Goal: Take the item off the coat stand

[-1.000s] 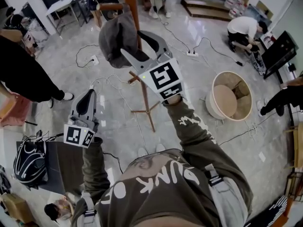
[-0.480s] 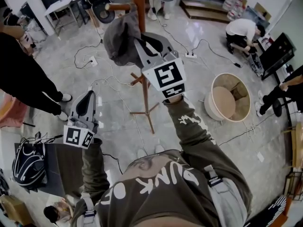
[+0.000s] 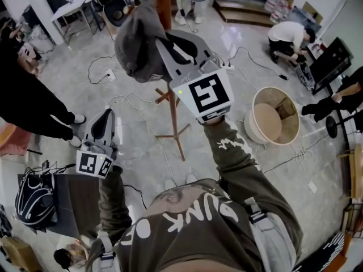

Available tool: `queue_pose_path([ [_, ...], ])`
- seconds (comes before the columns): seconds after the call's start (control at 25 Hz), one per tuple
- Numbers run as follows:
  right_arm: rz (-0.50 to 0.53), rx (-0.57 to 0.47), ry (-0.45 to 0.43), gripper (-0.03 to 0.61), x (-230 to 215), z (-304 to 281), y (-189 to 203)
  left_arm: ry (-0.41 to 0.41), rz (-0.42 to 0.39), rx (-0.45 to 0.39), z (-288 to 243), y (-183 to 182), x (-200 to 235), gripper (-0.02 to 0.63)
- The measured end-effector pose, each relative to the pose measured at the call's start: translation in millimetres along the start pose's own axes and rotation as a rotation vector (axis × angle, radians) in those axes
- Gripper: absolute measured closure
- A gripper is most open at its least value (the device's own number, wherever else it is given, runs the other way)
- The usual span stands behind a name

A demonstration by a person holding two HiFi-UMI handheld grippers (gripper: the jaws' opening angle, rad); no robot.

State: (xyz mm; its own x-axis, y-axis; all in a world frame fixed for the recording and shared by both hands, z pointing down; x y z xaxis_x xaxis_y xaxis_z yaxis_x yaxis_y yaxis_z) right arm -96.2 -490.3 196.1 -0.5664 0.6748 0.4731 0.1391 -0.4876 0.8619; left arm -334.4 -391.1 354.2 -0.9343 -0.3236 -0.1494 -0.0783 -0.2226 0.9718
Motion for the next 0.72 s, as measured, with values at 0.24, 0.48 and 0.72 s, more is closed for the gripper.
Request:
queue_pose_path([
  [0.24, 0.059, -0.041, -0.06, 0.54, 22.6, -0.4, -22.5, -0.005, -0.002, -0.001, 3.5, -1.0, 5.2, 0.609],
  [0.48, 0.064, -0.034, -0.118, 0.54, 44.6, 10.3, -20.3, -0.007, 0.0, 0.001, 3.6, -0.1, 2.2, 0.609],
  [0.72, 0.005, -0.003, -0.148, 0.54, 67.0, 34.7, 2.7, -0.007, 0.003, 0.012, 8.0, 1.8, -0.5, 0.609],
])
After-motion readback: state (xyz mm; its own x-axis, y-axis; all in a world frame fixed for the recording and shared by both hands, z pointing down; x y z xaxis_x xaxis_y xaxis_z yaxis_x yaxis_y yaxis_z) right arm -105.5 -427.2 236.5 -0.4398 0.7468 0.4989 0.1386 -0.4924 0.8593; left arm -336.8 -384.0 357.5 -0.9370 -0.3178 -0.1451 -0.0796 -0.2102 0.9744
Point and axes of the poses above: the fingertips, and each gripper's own axes: z backward along the fingers, x to its left, y out of its underside, the point moved 7 cm from there along z, backward along the fingers, and after that the axes turned 8 degrees about -y, right-handed, at the moved point
